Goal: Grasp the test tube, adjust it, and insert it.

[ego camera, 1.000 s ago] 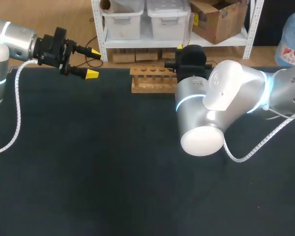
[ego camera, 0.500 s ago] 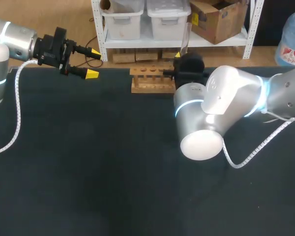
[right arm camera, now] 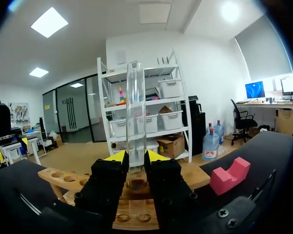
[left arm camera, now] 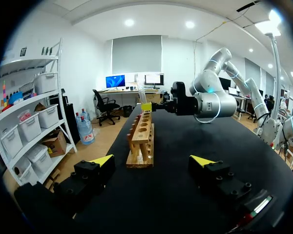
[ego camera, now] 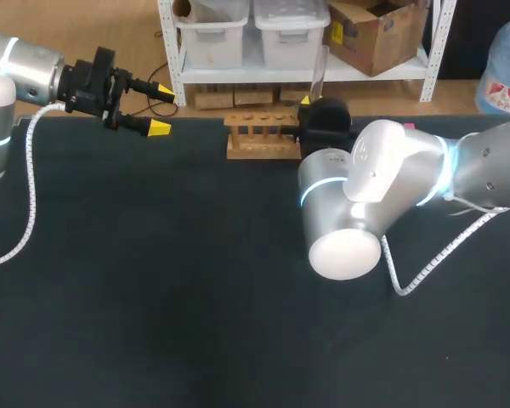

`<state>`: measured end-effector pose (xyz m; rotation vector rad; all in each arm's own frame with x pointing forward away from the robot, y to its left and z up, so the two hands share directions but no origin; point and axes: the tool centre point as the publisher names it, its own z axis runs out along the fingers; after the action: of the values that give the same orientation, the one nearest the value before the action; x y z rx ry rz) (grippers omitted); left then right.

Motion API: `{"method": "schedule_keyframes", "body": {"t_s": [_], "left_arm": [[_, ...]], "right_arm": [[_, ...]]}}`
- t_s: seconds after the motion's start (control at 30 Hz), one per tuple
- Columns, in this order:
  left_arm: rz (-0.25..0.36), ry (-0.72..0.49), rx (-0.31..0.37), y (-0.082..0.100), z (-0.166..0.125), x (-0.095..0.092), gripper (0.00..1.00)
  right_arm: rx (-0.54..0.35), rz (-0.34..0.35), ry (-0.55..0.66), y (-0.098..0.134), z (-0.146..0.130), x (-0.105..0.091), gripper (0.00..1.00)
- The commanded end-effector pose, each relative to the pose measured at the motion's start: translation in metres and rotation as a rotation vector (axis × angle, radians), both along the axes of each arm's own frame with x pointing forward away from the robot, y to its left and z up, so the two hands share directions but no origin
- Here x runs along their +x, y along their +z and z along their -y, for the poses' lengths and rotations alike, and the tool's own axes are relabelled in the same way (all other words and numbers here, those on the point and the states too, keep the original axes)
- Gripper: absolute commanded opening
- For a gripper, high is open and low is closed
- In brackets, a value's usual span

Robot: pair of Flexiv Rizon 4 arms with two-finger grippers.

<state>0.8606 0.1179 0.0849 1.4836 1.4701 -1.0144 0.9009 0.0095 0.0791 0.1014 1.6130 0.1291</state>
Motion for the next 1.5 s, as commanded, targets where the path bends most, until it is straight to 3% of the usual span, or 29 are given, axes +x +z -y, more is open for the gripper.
{"method": "schedule_keyframes", "body": {"t_s": [0.03,0.43,1.5], "left_arm": [[0.0,-0.001,0.001,0.0,0.0,0.001,1.0],[0.0,-0.001,0.001,0.0,0.0,0.001,1.0],[0.0,-0.001,0.001,0.0,0.0,0.001,1.0]], "right_arm": [[0.005,0.01,0.011,-0.006,0.003,-0.003,0.0],[0.013,-0.001,0.027,-0.011,0.005,-0.007,0.0],[-0.032,0.115,0.058,-0.001,0.008,-0.008,0.0]]}}
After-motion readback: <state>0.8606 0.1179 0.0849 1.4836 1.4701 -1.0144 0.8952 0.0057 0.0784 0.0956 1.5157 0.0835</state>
